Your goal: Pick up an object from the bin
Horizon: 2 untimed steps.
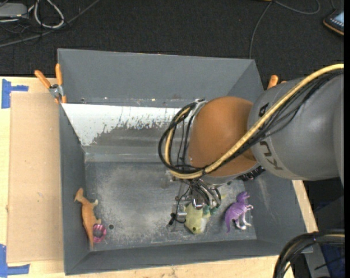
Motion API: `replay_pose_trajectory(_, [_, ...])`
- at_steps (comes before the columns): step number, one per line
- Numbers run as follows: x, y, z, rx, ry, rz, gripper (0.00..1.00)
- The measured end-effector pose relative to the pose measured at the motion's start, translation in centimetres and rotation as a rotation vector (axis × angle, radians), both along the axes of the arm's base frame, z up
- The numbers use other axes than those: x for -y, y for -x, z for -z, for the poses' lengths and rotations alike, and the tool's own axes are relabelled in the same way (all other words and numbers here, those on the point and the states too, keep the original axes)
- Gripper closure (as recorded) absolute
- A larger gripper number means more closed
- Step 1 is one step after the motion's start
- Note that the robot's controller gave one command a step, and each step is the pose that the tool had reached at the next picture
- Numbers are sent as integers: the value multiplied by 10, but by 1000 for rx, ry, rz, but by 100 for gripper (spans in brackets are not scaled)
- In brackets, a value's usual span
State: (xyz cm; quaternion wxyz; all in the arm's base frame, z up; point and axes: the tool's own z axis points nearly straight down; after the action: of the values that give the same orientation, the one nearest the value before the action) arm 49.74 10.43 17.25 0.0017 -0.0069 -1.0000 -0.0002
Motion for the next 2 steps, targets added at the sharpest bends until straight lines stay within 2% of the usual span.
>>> replay_pose_trajectory(1, [0, 0, 0, 0, 0, 0, 0])
replay_pose_trajectory(2, [22, -11, 11, -1, -1, 41, 0])
